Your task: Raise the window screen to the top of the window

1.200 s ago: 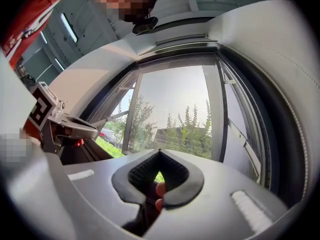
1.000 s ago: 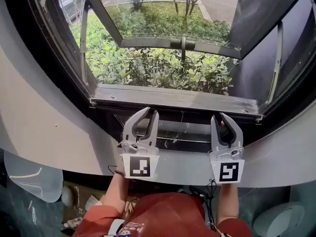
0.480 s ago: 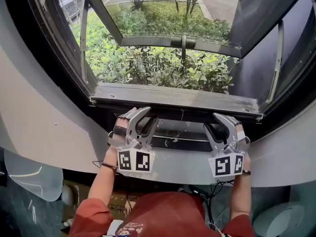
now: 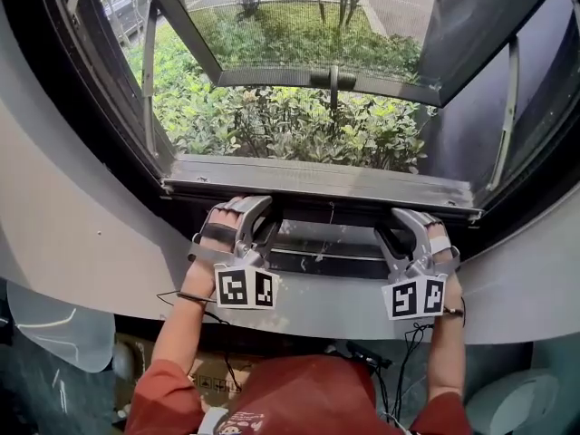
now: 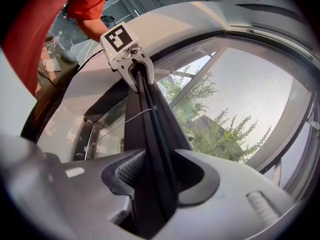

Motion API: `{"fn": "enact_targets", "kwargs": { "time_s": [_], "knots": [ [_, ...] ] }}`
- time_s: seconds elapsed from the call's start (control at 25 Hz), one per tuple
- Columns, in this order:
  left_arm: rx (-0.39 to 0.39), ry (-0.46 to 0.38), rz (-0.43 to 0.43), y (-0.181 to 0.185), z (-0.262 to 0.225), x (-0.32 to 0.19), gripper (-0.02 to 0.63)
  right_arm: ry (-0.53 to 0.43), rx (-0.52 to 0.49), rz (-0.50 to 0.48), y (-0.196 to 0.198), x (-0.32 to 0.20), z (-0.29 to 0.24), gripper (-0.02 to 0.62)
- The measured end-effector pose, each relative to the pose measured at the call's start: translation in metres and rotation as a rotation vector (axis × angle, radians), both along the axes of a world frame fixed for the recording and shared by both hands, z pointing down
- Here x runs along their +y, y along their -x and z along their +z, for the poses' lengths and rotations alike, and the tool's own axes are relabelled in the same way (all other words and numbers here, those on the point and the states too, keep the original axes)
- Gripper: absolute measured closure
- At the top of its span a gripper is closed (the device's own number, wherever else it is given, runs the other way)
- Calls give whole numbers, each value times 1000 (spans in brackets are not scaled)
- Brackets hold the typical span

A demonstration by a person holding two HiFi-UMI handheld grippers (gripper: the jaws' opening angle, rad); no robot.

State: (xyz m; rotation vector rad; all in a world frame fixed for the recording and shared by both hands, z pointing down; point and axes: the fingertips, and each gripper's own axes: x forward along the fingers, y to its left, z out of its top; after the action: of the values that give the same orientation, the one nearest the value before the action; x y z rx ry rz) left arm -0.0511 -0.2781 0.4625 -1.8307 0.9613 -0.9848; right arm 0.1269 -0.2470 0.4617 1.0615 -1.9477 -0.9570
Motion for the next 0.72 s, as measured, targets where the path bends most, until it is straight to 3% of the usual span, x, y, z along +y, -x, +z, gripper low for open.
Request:
{"fn": "enact_targets", "kwargs": {
  "time_s": [0.32,0.52,0.72],
  "knots": [
    [29,32,10,0,2,0,448,3,-29,14,-1,-1,-2,456],
    [16,37,13,1,2,4,448,55,-12,0,0,2,-2,456],
    [21,23,26,1,-12,6,448,21,-1,2,0,5,-16,456]
  ]
}}
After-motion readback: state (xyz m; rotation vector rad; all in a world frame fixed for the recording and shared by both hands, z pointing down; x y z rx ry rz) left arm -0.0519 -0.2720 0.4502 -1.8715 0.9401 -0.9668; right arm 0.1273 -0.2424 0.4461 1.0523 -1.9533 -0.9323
